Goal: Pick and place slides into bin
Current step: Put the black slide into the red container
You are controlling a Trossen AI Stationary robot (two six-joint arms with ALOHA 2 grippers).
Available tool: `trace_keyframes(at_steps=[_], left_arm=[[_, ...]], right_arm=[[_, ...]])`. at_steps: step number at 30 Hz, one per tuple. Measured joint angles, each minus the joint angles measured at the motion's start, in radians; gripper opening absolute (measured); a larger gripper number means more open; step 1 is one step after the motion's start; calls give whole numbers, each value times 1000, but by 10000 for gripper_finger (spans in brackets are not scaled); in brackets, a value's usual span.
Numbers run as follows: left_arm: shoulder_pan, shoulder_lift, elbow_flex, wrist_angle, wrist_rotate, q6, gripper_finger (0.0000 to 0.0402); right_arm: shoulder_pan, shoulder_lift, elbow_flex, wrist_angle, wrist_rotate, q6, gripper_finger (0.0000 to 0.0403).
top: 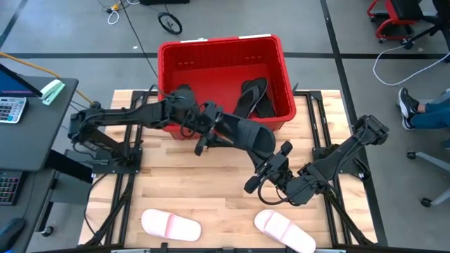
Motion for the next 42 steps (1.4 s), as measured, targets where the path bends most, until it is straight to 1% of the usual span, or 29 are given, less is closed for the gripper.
trace_keyframes(at_steps=[5, 13, 18, 23, 26, 29, 34, 37, 42], left_arm=[[-3, 7, -1, 40, 17, 21, 182], [-45, 17, -1, 33, 10, 62, 158], [-65, 20, 0, 33, 22, 127, 143], [-75, 20, 0, 33, 20, 150, 129], [-77, 20, 0, 20, 19, 148, 132], [-77, 21, 1, -4, 20, 161, 145], [-82, 21, 1, -9, 23, 254, 161], [-88, 21, 1, -4, 20, 290, 157], [-88, 20, 1, 6, 17, 301, 134]], right_arm=[[0, 0, 0, 1, -2, -15, 9], [3, 1, 1, 0, -23, -56, 9], [3, 3, 1, 0, -41, -79, 9], [5, 4, 1, 1, -37, -118, 9], [19, 4, 1, 1, 1, -142, 9], [37, 6, 0, -1, 44, -168, 9], [49, 6, 0, -1, 71, -171, 9], [46, 5, 0, 0, 61, -171, 9], [39, 4, 0, 1, 46, -171, 9]])
